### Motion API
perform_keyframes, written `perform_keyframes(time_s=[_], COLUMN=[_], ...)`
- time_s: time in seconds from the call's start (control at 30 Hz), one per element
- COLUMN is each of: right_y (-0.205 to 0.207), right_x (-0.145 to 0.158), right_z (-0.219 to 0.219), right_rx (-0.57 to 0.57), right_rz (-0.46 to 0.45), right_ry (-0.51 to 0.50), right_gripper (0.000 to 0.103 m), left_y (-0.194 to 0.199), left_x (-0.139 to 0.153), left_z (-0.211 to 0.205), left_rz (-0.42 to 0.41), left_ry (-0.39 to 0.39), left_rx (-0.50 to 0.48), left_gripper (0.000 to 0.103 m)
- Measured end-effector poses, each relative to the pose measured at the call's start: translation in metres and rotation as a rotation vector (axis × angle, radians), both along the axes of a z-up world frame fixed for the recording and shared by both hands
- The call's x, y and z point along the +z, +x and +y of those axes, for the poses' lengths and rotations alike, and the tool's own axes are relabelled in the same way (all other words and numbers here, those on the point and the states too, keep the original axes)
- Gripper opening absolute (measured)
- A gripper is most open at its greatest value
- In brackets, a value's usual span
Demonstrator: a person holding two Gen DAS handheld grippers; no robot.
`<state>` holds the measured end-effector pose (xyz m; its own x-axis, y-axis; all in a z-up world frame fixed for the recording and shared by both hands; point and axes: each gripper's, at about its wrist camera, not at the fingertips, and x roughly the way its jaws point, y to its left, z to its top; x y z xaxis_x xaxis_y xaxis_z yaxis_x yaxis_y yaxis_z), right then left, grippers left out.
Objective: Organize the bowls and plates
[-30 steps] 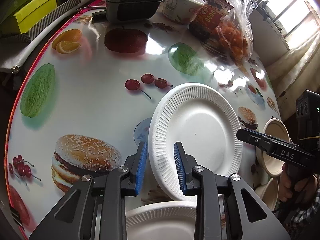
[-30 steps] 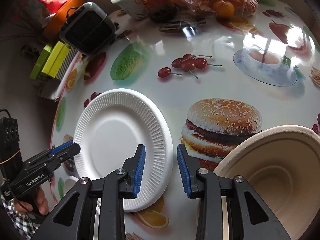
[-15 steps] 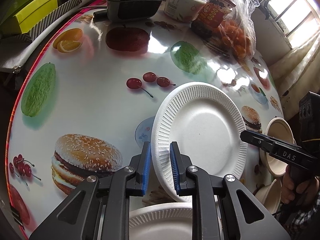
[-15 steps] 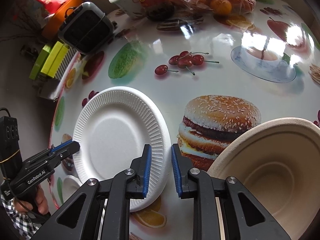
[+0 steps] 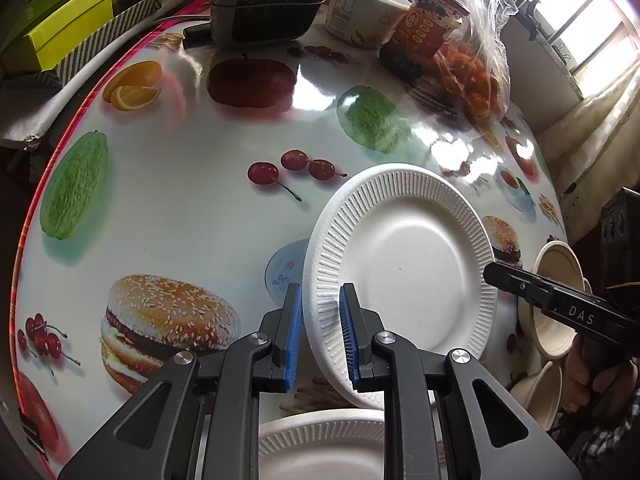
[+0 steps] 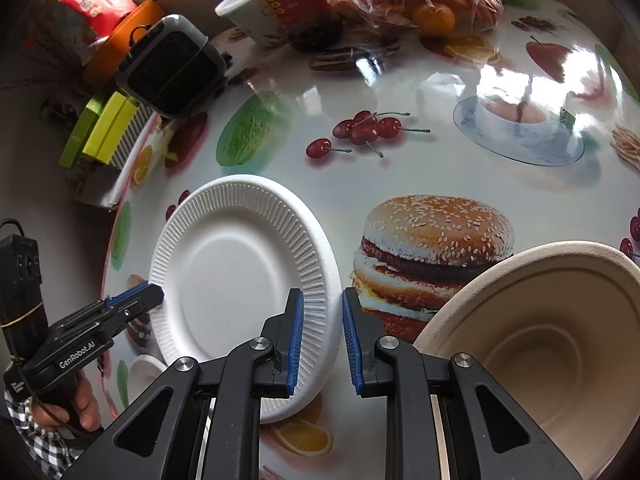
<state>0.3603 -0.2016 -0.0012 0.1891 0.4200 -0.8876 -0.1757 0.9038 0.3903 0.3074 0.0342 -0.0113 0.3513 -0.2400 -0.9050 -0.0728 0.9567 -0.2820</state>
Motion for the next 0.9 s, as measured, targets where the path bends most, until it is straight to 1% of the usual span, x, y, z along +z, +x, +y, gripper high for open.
perform_keyframes(time_s=[0.27,0.53,0.9], right_y=[-0.003,-0.009,-0.018], right_x=[0.005,0.022,0.035], right_z=[-0.004,-0.004,-0.009], right_rx=[-0.012,-0.012,-0.024], right_rz=[-0.011,-0.048,-0.069], right_ry=[0.013,0.024,0.041], right_gripper=[0.019,0.02,0.02], left_y=[-0.001,-0.005,-0.011], left_x=[0.005,0.014,0.025], left_z=[0.001,0.002,0.0], left_rz=[-0.016,-0.043,-0.072], left_ry=[-0.004,0.0,-0.015], left_rx=[0.002,0.0,-0.001], left_gripper=[0.02,0.02,0.02])
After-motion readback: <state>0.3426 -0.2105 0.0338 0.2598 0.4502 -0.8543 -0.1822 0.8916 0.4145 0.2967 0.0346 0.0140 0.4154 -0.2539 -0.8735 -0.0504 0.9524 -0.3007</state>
